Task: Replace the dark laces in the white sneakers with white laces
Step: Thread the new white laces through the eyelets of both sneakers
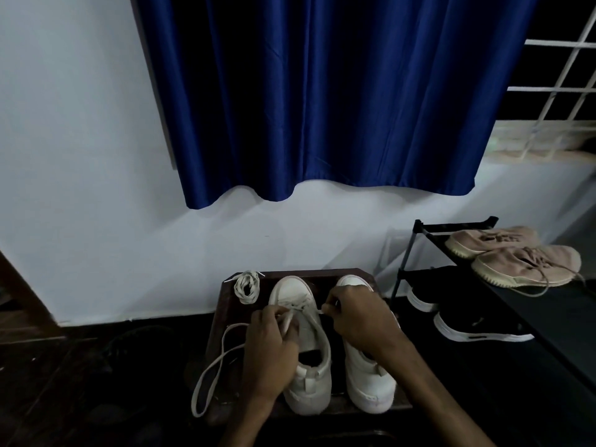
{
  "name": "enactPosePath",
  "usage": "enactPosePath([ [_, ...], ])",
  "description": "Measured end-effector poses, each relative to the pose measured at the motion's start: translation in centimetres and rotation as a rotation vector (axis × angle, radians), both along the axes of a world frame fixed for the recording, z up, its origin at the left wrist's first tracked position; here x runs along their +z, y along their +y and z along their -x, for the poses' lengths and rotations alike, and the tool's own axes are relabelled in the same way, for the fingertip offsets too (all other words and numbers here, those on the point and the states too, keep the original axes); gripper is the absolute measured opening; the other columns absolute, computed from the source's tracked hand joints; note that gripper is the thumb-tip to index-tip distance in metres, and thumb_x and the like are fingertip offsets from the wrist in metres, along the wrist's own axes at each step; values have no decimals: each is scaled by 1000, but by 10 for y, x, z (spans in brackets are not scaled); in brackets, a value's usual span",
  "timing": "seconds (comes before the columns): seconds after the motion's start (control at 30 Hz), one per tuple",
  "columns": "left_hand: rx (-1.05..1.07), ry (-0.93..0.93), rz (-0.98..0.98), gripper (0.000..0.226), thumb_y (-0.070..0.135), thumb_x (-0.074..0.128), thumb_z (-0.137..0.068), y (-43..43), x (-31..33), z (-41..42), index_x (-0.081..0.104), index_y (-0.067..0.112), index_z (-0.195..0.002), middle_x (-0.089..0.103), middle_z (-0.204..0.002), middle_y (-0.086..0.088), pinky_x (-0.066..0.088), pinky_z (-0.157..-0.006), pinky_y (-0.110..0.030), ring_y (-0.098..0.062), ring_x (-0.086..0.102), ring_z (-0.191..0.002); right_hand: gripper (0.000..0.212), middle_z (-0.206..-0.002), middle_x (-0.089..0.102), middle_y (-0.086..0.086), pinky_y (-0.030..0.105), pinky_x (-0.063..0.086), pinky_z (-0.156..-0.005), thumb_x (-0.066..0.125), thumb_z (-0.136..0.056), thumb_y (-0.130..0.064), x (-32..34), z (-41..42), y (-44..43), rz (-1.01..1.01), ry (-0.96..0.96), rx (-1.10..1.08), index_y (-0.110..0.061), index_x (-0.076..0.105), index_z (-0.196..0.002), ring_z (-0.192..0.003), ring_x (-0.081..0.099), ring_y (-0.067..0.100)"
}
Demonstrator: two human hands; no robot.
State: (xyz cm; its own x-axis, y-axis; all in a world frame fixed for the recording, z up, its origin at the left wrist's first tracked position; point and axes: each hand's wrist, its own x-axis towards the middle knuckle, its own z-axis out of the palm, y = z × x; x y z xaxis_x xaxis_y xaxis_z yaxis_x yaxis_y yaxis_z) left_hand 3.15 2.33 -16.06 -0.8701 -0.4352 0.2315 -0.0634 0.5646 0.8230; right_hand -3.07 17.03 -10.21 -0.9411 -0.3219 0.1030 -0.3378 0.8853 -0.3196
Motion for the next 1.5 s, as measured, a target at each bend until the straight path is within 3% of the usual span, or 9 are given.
enactPosePath([
  [0.2,-67,79,40,31,48,60,-89,-17,14,-9,56,22,-107,55,-107,9,39,-78,-10,-6,54,-98,16,-78,68,-4,26,45,-66,63,-90,-36,55,14,22,207,-105,19,-21,68,-92,-70,62,7],
  [0.27,-9,228,107,25,42,55,-93,-22,32,-5,59,21,-106,58,-107,10,44,-83,-22,-7,56,-97,13,-72,69,-2,25,44,-63,63,-93,-29,86,11,22,502,-240,73,-19,67,-99,-57,56,0],
  [0.4,-314,155,-400,17,28,52,-100,-10,97,12,65,20,-108,72,-101,7,54,-77,-32,-14,66,-95,23,-95,73,2,25,52,-71,54,-97,-13,141,9,1,1027,-472,262,-13,59,-119,-72,54,11],
  [0.57,-573,75,-436,26,38,45,-101,18,156,29,61,17,-102,69,-100,5,49,-88,-34,-11,67,-90,31,-121,68,7,23,51,-68,46,-97,1,176,13,-30,1397,-525,408,-13,56,-122,-76,60,8],
  [0.77,-573,130,-456,31,27,46,-102,8,170,18,66,11,-84,68,-97,-5,54,-84,-35,-9,60,-89,34,-109,71,4,19,47,-57,39,-96,6,195,33,-11,1771,-565,338,-13,57,-118,-72,61,9],
  [1.17,-570,41,-456,20,16,49,-101,-38,181,17,68,13,-107,59,-74,6,41,-49,-22,-6,47,-59,25,-113,68,16,26,59,-72,38,-99,4,142,67,34,1505,-488,71,-6,58,-109,-88,73,18],
  [1.27,-459,87,-252,18,10,54,-98,-35,167,20,71,16,-99,67,-78,7,40,-51,-19,-4,52,-61,19,-106,71,18,34,60,-71,46,-102,-20,126,66,44,839,-378,-20,-11,57,-115,-79,73,23],
  [1.37,-398,86,-3,11,14,64,-92,-28,151,26,68,23,-97,73,-75,6,51,-63,-26,-8,62,-66,32,-88,72,8,37,56,-75,48,-97,-48,117,60,43,-103,131,-168,-22,64,-104,-73,70,25],
  [1.5,-416,81,46,30,16,74,-83,-10,136,37,55,19,-106,72,-68,2,55,-68,-28,-5,66,-61,34,-101,73,0,36,54,-88,45,-100,-40,105,47,20,391,-61,257,-20,71,-111,-92,68,13],
])
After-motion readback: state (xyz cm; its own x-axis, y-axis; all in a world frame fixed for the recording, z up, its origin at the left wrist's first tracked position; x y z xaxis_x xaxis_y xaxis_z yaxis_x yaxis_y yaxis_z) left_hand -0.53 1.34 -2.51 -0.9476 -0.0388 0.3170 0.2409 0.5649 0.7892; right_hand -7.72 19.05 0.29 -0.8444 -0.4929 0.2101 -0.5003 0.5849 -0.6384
